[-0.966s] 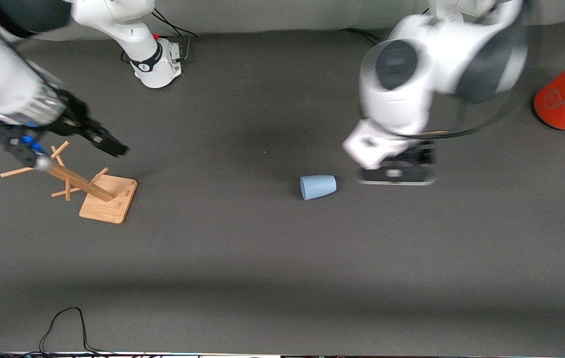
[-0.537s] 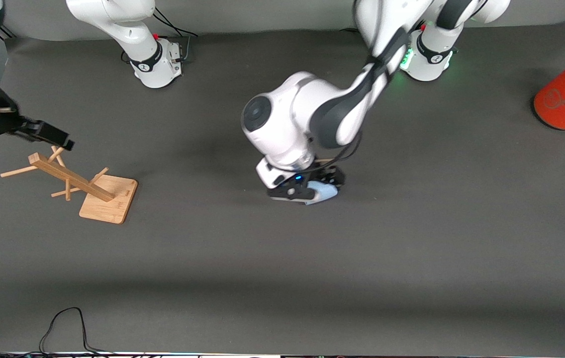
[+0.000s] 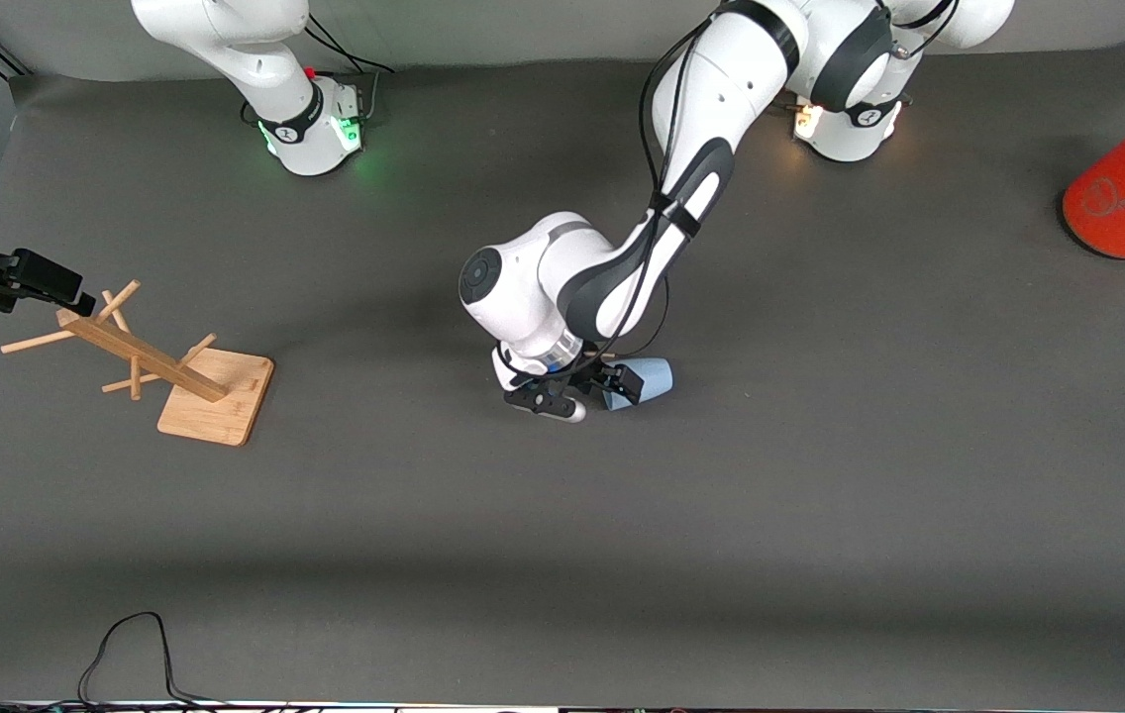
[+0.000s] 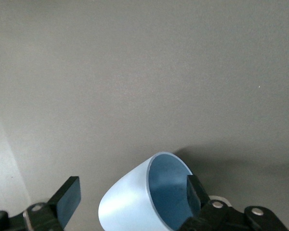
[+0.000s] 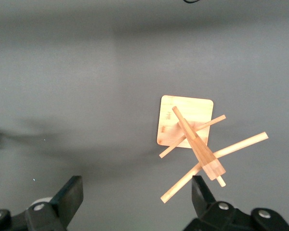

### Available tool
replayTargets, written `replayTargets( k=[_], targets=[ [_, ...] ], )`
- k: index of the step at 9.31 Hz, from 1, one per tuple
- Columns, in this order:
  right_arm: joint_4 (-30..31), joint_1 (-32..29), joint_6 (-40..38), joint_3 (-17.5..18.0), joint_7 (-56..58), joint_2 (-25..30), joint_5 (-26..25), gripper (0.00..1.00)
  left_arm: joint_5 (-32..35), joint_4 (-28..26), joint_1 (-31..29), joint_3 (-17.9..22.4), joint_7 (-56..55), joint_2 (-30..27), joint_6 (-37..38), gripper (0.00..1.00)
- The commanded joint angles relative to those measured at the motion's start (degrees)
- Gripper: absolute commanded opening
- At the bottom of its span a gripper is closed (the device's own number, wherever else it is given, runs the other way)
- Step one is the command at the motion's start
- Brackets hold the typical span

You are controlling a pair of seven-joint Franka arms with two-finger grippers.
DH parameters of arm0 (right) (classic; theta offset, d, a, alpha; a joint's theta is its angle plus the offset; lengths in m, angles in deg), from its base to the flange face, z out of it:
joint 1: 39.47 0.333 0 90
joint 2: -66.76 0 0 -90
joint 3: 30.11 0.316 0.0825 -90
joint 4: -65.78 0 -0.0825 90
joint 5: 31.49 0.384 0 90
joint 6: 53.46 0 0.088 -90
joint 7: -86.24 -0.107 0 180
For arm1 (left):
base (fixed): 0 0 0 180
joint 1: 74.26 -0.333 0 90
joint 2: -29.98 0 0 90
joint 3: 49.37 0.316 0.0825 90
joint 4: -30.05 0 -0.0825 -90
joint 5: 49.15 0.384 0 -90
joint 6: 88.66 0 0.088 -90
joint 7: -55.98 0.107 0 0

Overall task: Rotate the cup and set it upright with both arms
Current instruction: 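Grasp the blue cup's rim with the left gripper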

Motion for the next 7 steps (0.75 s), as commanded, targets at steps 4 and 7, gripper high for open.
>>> replayTargets(
  k=[4, 7],
  targets=[
    [0.6, 0.3, 1.1, -0.5, 1.8, 0.2, -2.6, 1.00, 3.4, -1.8, 0.7, 0.7, 11.1, 1.3, 0.9, 0.48],
    [0.5, 0.3, 1.4, -0.6, 1.8, 0.0, -2.7, 1.00, 3.4, -1.6, 0.6, 0.7, 15.3, 1.1, 2.5, 0.00]
  ],
)
